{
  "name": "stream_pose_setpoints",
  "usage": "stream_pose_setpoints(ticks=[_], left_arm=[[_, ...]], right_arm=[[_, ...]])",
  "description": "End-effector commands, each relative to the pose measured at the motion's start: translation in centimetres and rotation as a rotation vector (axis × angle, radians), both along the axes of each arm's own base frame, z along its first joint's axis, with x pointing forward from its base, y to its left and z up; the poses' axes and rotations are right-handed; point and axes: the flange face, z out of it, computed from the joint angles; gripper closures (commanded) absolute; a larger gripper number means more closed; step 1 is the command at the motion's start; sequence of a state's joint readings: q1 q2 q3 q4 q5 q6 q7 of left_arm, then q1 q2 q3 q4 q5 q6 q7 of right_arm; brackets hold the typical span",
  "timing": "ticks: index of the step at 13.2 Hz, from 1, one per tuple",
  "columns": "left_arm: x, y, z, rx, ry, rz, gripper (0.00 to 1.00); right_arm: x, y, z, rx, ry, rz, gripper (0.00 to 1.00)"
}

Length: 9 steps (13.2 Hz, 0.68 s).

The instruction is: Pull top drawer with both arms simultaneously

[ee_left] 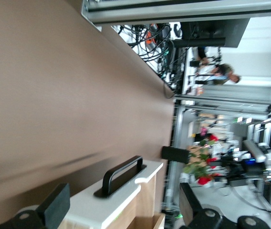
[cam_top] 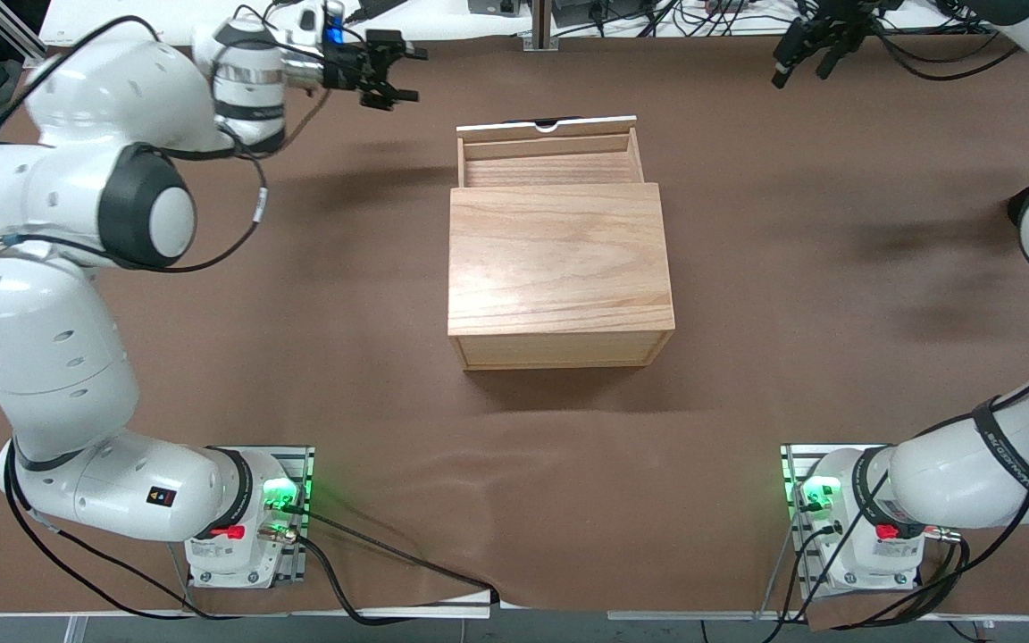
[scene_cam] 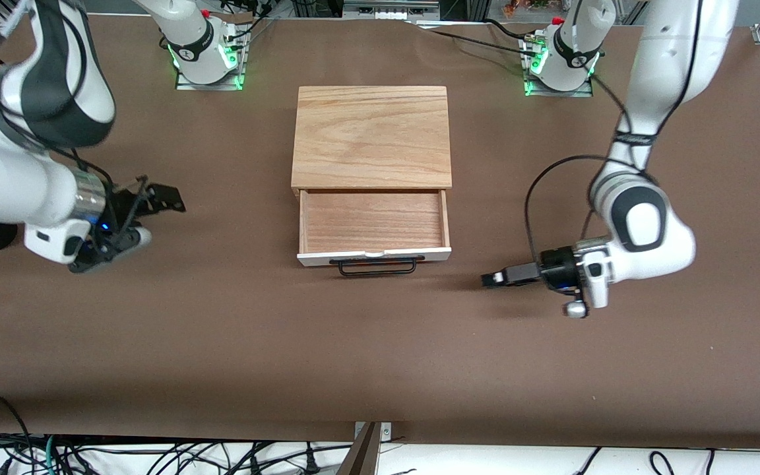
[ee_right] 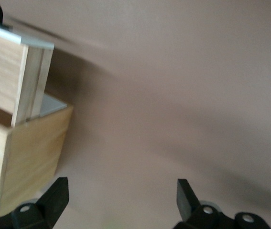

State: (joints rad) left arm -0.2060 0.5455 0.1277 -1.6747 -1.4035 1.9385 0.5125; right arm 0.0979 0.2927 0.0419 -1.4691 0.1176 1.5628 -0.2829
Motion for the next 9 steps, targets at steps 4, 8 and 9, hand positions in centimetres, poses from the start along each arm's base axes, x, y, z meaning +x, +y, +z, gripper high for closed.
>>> stream_pose_setpoints(ticks=[4,8,9], left_arm=[[-7.5,4.1,12.2,0.526,-0.023,-0.184,0.00],[-11.4,7.4,18.7,0.879,0.040,-0.350,0.00],[-11.6,7.9,20.3,0.941,0.058,-0.376,0.00]], right_arm=[[-5.4,-4.6,5.9,-0.197,-0.029,-0.148,0.00],[-6.4,-9.2,6.4,-0.220,-0.078,-0.454,0.00],[-6.1,-9.5,7.0,-0.204,-0.121,-0.466,0.00]])
